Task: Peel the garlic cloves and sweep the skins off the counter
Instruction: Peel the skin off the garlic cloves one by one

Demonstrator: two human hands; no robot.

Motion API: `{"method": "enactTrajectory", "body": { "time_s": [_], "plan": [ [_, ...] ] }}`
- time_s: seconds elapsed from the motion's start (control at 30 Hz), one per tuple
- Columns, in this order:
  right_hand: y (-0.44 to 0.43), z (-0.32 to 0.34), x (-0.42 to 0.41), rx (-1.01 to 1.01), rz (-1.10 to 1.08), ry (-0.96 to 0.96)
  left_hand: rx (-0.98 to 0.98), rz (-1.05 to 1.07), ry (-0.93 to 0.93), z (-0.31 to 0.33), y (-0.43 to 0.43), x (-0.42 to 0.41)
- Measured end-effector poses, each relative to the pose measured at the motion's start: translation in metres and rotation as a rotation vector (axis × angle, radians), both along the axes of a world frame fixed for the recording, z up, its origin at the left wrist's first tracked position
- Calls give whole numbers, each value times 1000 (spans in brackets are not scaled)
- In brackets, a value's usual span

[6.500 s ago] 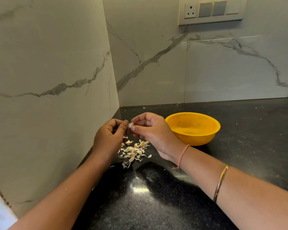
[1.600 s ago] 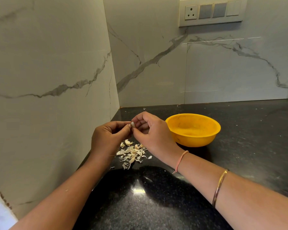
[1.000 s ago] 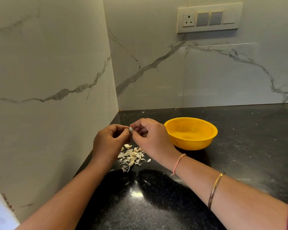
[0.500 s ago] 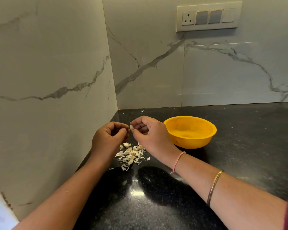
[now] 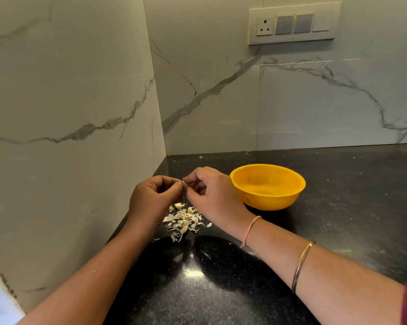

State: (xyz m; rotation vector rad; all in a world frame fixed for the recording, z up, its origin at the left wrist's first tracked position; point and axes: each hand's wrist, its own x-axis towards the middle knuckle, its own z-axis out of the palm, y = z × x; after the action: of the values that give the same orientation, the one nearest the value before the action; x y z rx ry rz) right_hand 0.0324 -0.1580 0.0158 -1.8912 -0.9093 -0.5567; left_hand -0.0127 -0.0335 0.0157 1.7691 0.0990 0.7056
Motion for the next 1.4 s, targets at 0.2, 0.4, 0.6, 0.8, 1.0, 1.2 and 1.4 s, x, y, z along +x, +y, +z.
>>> {"method": "enactTrajectory", "body": {
  "time_s": [0.2,0.4,0.6,0.8,1.0,1.2,1.4],
  "plan": [
    [1,-1,-1,-6,18,12,22,32,6,-1,0,1],
    [1,2,2,101,95,212,37,38,11,-1,-1,2],
    [-3,5,4,283,226,499,12,-1,-52,1,6,2],
    [-4,5,6,308,255,515,-44,-74,-54,2,2,2],
    [-3,1,8,212,226,419,-282,-184,-41,4,1,1],
    [-2,0,7,212,171,405,-371,-187,-50,5,1,0],
    [-2,1,5,162,148,336,-395,-181,-44,6,1,0]
  ]
}}
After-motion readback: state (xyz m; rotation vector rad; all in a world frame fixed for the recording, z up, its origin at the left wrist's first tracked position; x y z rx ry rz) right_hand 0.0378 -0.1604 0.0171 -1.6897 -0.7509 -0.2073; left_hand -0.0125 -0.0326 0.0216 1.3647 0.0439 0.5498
